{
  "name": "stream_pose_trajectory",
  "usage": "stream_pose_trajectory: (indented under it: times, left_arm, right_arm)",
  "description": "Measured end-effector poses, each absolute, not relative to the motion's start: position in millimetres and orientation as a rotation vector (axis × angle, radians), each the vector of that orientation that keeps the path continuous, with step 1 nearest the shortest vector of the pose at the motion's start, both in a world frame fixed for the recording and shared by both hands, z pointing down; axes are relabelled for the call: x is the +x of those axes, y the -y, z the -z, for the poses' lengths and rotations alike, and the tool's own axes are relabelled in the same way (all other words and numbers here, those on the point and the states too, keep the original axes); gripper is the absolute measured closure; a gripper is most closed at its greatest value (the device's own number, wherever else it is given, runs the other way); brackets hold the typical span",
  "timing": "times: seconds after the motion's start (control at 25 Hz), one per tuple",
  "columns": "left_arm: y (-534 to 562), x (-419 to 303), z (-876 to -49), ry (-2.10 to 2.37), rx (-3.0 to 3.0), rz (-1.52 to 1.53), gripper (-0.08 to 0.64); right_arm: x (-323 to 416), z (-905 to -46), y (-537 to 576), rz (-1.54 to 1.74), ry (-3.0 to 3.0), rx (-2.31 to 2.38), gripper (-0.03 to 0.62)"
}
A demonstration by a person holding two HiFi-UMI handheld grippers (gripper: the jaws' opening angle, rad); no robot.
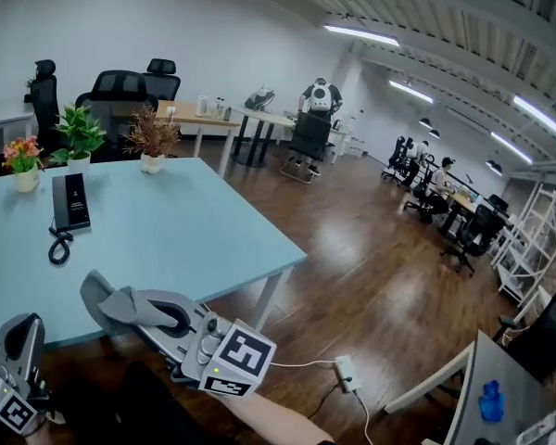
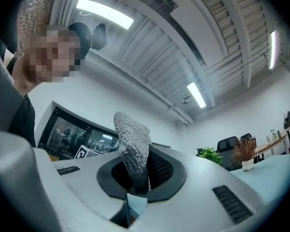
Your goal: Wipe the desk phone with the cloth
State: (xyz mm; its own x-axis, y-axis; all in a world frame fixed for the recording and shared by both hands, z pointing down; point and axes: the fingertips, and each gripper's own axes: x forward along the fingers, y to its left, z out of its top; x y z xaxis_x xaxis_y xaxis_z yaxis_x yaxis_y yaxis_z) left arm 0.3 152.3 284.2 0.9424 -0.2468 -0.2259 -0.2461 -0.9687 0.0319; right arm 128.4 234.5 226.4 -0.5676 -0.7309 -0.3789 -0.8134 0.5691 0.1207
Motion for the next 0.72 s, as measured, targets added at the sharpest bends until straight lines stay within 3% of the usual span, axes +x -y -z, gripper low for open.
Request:
stream_pose_trajectory:
  times: [0.72]
  left_arm:
    - [-202,0,-251,0.401,3.217,0.378,0.565]
  right_arm:
    - [122,-222,-262,-0.531,-2.556,-1.283,0.6]
